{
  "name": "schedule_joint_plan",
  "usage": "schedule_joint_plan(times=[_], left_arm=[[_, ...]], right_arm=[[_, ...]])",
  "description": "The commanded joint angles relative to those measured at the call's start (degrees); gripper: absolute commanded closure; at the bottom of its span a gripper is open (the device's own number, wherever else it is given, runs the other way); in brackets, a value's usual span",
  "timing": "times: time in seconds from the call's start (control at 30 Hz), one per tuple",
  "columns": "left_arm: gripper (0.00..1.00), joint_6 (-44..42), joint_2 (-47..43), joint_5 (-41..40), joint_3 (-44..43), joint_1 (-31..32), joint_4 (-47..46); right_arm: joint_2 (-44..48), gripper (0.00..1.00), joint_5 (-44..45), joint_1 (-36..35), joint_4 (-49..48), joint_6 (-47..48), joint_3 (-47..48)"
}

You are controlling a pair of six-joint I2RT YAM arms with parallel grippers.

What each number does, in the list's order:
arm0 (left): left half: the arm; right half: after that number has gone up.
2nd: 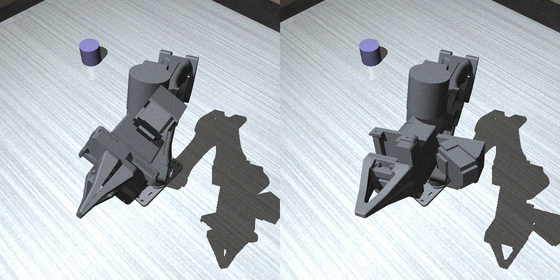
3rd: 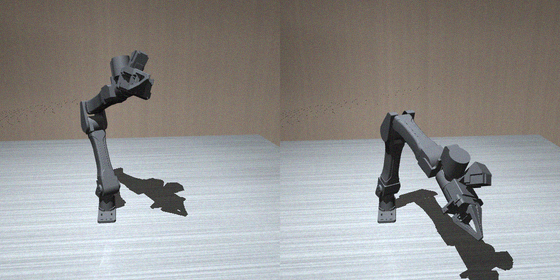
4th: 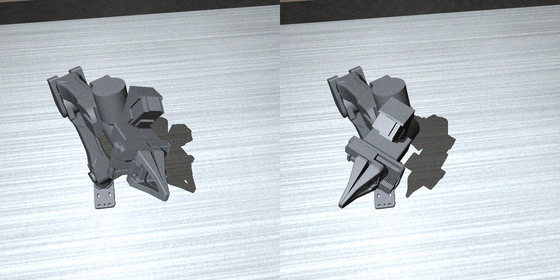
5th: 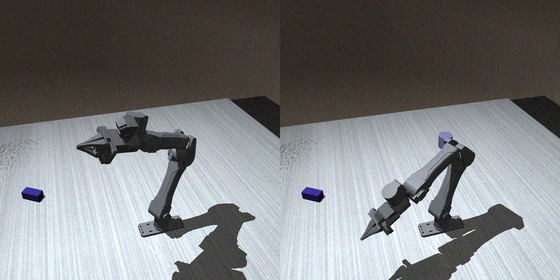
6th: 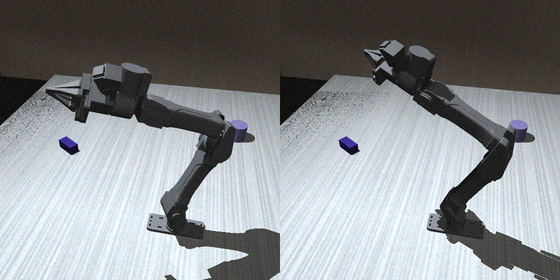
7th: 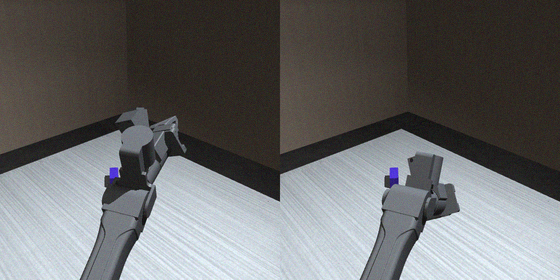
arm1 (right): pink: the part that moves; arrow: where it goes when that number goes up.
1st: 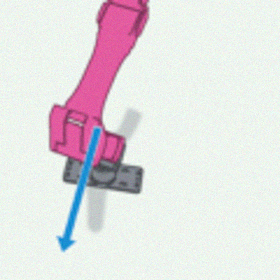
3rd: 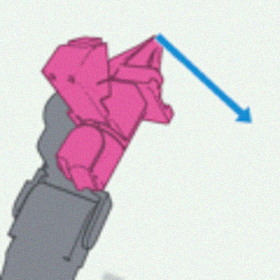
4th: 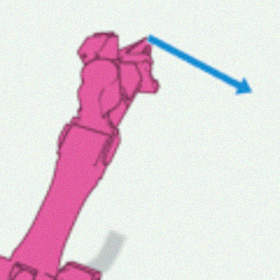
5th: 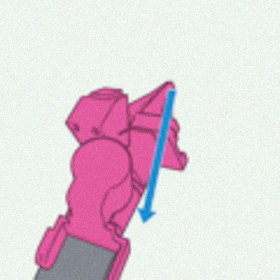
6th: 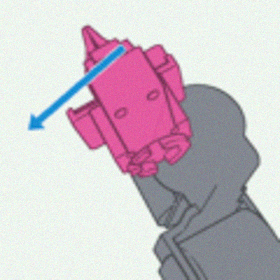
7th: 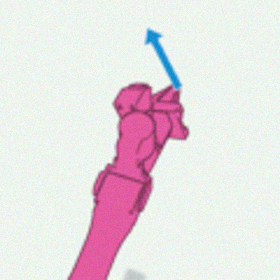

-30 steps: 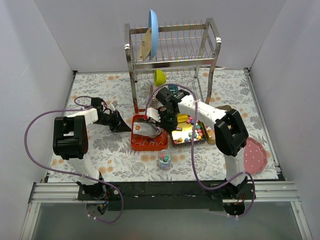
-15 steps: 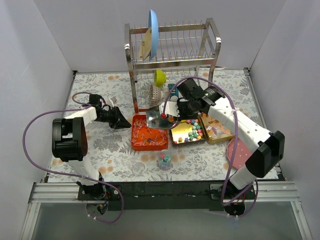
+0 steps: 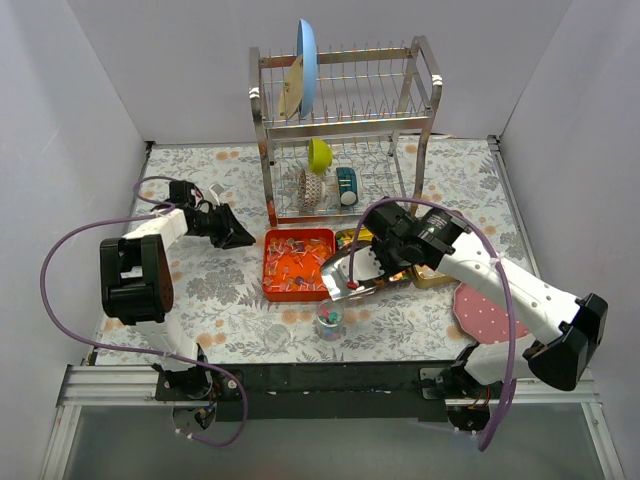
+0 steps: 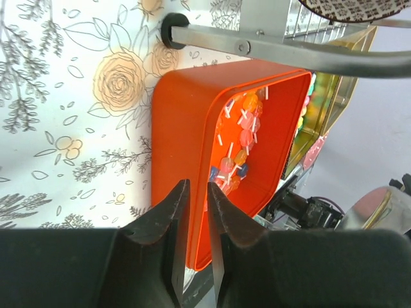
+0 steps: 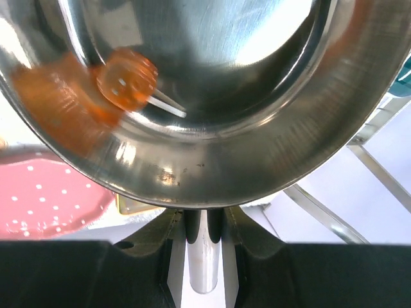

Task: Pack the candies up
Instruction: Scoop the fake candies from the storage box, then place the fake candies in the packing bottle.

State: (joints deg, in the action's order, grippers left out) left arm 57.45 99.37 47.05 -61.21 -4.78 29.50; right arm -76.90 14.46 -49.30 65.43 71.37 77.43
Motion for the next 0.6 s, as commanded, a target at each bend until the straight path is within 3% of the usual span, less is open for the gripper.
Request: schedule_joint_plan(times=[0.0, 0.57], left_arm=[[0.82, -0.59, -3.04, -1.78, -2.16, -0.93, -0.67], [0.75, 1.0, -6.03, -1.52, -1.98, -2.69, -2.34]], right_arm=[[2.2, 0.99, 10.57, -2.55, 1.45, 7.02, -0.96], [-2.55, 0.99, 19.99, -8.62, 9.45, 6.14, 7.56]])
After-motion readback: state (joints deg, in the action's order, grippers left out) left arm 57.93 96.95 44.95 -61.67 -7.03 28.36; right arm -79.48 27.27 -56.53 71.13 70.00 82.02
